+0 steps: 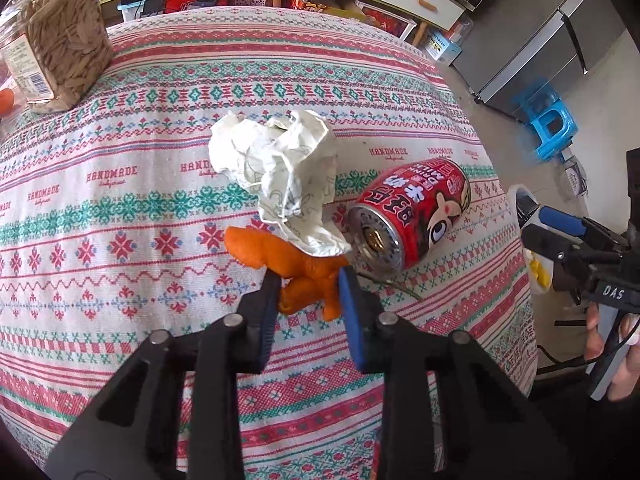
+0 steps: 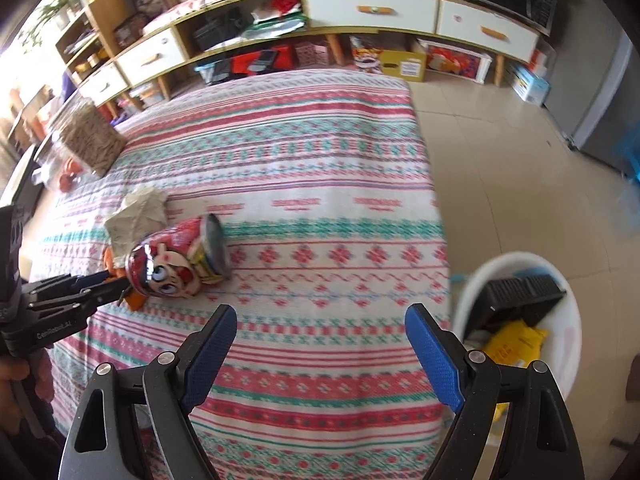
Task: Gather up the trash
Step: 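Grasp the orange peel with the left tool while the right tool grasps the red can, then carry the orange peel over the white bin and open the left tool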
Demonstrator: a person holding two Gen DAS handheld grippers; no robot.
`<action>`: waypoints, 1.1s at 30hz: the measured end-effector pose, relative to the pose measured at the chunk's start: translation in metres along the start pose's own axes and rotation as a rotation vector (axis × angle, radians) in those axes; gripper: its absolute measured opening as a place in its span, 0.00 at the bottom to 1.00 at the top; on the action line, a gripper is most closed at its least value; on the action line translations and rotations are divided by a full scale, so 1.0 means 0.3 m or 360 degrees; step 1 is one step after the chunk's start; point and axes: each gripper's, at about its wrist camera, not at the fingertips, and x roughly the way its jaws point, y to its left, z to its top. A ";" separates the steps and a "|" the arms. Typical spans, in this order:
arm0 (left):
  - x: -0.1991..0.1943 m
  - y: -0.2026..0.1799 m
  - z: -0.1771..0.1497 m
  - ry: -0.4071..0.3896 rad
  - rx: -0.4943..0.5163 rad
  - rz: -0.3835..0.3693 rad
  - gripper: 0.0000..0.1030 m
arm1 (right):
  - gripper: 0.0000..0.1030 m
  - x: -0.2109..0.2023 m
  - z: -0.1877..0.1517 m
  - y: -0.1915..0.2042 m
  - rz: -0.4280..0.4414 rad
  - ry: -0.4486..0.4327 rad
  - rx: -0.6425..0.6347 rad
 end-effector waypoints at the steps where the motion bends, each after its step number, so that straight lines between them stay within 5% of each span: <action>1: -0.015 0.013 -0.008 0.0003 -0.0010 0.0001 0.22 | 0.85 0.007 0.002 0.019 0.0012 0.0003 -0.0021; 4: -0.046 0.030 -0.015 0.0012 -0.0031 -0.0011 0.08 | 0.85 0.028 0.009 0.078 0.0063 0.0012 -0.0090; 9: -0.095 0.060 -0.058 -0.0004 -0.0052 0.0004 0.08 | 0.94 0.065 0.028 0.181 0.0159 0.0006 -0.0212; 17: -0.163 0.112 -0.075 -0.0082 -0.0093 0.0037 0.08 | 1.00 0.144 0.049 0.301 0.0132 0.0007 -0.0342; 29: -0.206 0.121 -0.087 -0.0127 -0.0091 0.0044 0.08 | 0.99 0.230 0.079 0.350 0.0111 0.0006 -0.0365; 33: -0.209 0.109 -0.074 -0.0142 -0.0087 0.0048 0.08 | 0.87 0.226 0.083 0.342 0.0219 0.0016 -0.0336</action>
